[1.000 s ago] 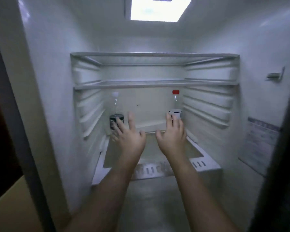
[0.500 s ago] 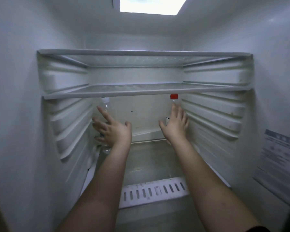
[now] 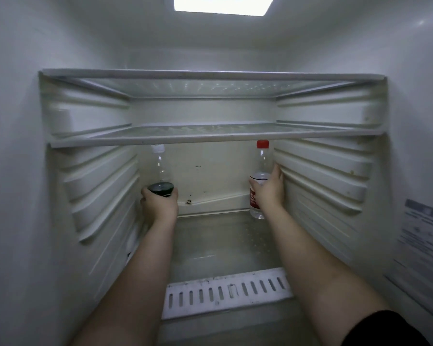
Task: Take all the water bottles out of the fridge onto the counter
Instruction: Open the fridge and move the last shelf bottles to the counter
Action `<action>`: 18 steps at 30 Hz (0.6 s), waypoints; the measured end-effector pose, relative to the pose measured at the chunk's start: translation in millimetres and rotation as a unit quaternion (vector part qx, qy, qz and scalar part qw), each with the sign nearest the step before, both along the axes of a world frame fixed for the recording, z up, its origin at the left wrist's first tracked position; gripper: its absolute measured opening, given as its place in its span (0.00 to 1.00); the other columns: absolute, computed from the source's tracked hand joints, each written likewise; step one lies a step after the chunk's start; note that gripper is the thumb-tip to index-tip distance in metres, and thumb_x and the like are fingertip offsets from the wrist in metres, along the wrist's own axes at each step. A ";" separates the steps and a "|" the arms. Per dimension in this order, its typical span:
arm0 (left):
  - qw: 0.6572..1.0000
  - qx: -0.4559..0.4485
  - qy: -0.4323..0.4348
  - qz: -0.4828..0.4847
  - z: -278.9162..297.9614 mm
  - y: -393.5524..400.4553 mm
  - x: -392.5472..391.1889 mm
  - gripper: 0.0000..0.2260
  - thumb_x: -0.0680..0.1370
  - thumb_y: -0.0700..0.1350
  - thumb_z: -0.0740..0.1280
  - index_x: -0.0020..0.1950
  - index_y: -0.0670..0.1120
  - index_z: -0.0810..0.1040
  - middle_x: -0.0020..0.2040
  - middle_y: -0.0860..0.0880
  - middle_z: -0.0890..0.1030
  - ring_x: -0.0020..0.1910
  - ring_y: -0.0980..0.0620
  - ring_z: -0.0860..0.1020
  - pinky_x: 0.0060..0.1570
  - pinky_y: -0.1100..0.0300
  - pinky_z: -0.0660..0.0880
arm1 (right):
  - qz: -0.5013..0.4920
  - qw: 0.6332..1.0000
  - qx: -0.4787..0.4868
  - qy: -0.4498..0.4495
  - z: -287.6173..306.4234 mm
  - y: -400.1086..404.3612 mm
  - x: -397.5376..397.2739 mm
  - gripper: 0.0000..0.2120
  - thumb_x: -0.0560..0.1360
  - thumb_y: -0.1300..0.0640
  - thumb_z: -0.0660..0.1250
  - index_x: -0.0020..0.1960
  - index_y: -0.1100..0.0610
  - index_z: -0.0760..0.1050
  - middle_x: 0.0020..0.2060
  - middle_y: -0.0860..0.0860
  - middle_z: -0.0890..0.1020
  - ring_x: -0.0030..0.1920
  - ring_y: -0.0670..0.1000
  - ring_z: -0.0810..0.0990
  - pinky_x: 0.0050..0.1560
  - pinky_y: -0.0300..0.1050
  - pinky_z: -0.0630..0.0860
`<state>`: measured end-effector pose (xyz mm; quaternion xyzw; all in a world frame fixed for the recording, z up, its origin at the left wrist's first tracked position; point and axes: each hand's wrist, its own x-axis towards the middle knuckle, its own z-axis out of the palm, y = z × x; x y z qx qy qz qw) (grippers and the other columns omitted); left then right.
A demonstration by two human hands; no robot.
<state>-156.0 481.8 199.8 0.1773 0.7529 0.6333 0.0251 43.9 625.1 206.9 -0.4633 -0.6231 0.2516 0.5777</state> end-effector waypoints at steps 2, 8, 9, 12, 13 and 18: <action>0.999 -0.020 0.026 -0.003 0.8 -3.7 9.0 0.31 0.70 0.53 0.76 0.65 0.42 0.66 0.63 0.38 0.75 0.58 0.35 0.76 0.54 0.46 0.75 | -0.001 1.000 -0.001 0.004 0.5 -6.0 1.0 0.41 0.72 0.58 0.75 0.78 0.56 0.56 0.73 0.55 0.67 0.68 0.58 0.71 0.62 0.47 0.69; 0.993 -0.042 0.091 -0.059 4.2 -19.7 38.5 0.29 0.68 0.54 0.76 0.62 0.44 0.70 0.59 0.41 0.78 0.55 0.39 0.78 0.45 0.55 0.70 | 0.017 0.999 -0.012 0.037 -3.1 -40.2 -3.4 0.39 0.73 0.58 0.73 0.77 0.51 0.56 0.63 0.56 0.76 0.54 0.56 0.77 0.50 0.41 0.68; 0.992 -0.039 0.102 -0.070 4.2 -23.0 43.3 0.29 0.68 0.53 0.76 0.61 0.43 0.70 0.58 0.41 0.78 0.54 0.40 0.78 0.44 0.56 0.68 | 0.017 0.999 -0.020 0.034 -3.5 -48.4 -4.3 0.38 0.74 0.57 0.73 0.77 0.49 0.56 0.61 0.56 0.77 0.51 0.54 0.77 0.48 0.42 0.69; 0.988 -0.030 0.121 -0.090 3.9 -31.8 58.4 0.28 0.69 0.53 0.76 0.61 0.41 0.69 0.56 0.42 0.77 0.54 0.41 0.77 0.43 0.58 0.66 | 0.009 0.999 -0.021 0.036 -5.4 -73.8 -6.7 0.38 0.74 0.55 0.73 0.77 0.48 0.56 0.66 0.56 0.74 0.61 0.57 0.75 0.51 0.47 0.72; 0.988 -0.024 0.122 -0.094 2.9 -35.6 63.5 0.27 0.70 0.53 0.76 0.59 0.42 0.68 0.54 0.43 0.76 0.52 0.42 0.77 0.43 0.58 0.66 | 0.007 0.999 -0.012 0.042 -6.2 -83.0 -7.6 0.38 0.73 0.54 0.73 0.77 0.49 0.57 0.67 0.56 0.74 0.64 0.58 0.73 0.54 0.48 0.72; 0.986 0.057 0.102 -0.115 -9.2 -68.3 80.3 0.24 0.71 0.53 0.76 0.57 0.46 0.68 0.48 0.50 0.75 0.43 0.51 0.74 0.40 0.64 0.68 | -0.021 0.997 0.039 0.065 -13.0 -131.6 -7.0 0.37 0.72 0.51 0.73 0.75 0.47 0.57 0.65 0.56 0.70 0.60 0.57 0.75 0.57 0.54 0.75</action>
